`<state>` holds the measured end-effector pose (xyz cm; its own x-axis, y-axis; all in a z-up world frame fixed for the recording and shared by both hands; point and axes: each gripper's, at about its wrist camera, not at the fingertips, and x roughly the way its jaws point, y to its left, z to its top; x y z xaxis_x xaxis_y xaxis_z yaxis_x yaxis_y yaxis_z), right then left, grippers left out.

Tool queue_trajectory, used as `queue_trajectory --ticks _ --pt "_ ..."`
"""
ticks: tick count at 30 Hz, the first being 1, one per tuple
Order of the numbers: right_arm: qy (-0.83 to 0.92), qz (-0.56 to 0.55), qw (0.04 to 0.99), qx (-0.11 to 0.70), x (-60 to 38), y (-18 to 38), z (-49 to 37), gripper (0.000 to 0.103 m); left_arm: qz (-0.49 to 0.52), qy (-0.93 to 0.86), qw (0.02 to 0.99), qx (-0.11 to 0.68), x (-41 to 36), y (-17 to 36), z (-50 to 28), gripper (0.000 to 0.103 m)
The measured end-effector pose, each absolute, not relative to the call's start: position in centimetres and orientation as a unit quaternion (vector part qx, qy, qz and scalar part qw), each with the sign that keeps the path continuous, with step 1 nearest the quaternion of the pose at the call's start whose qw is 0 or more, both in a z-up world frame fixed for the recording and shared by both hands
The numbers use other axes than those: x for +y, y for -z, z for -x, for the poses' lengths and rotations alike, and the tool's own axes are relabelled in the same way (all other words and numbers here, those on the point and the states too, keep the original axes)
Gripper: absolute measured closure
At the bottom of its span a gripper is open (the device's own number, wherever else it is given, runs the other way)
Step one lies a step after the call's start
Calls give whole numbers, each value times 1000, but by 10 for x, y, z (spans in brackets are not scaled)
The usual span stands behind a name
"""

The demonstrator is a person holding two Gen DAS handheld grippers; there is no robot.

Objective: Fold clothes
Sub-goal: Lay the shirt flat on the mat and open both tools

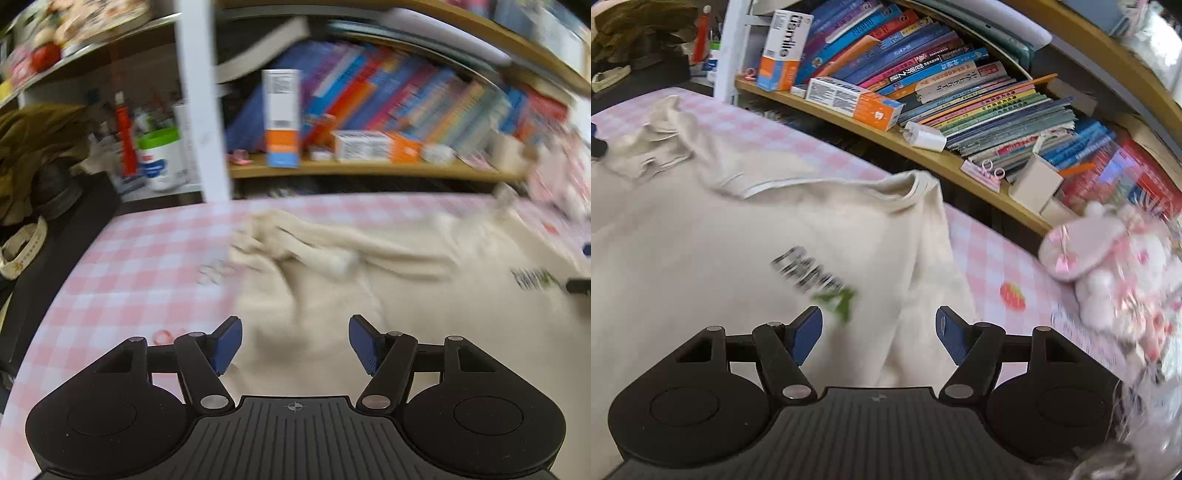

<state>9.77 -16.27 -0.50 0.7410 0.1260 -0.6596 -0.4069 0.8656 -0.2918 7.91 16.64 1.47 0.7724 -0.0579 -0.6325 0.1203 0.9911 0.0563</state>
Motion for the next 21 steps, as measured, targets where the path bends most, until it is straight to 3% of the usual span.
queue_trajectory --ticks 2,4,6,9,14,16,21 --pt "-140 204 911 329 -161 6 -79 37 -58 62 941 327 152 -16 -80 41" --pt "-128 193 914 332 -157 6 -65 39 -70 76 942 321 139 -17 -85 52" --pt "-122 187 913 342 -151 8 -56 42 -81 90 937 328 128 -15 -100 53" --pt "-122 200 905 354 -143 16 -48 63 -105 129 923 348 110 -6 -126 56" --pt "-129 226 897 357 -137 18 -45 64 -131 186 893 388 87 12 -171 73" --pt "-131 222 895 364 -138 16 -48 64 -105 176 898 389 91 10 -201 74" --pt "-123 194 900 371 -145 8 -53 64 142 -39 924 352 181 -25 -287 74"
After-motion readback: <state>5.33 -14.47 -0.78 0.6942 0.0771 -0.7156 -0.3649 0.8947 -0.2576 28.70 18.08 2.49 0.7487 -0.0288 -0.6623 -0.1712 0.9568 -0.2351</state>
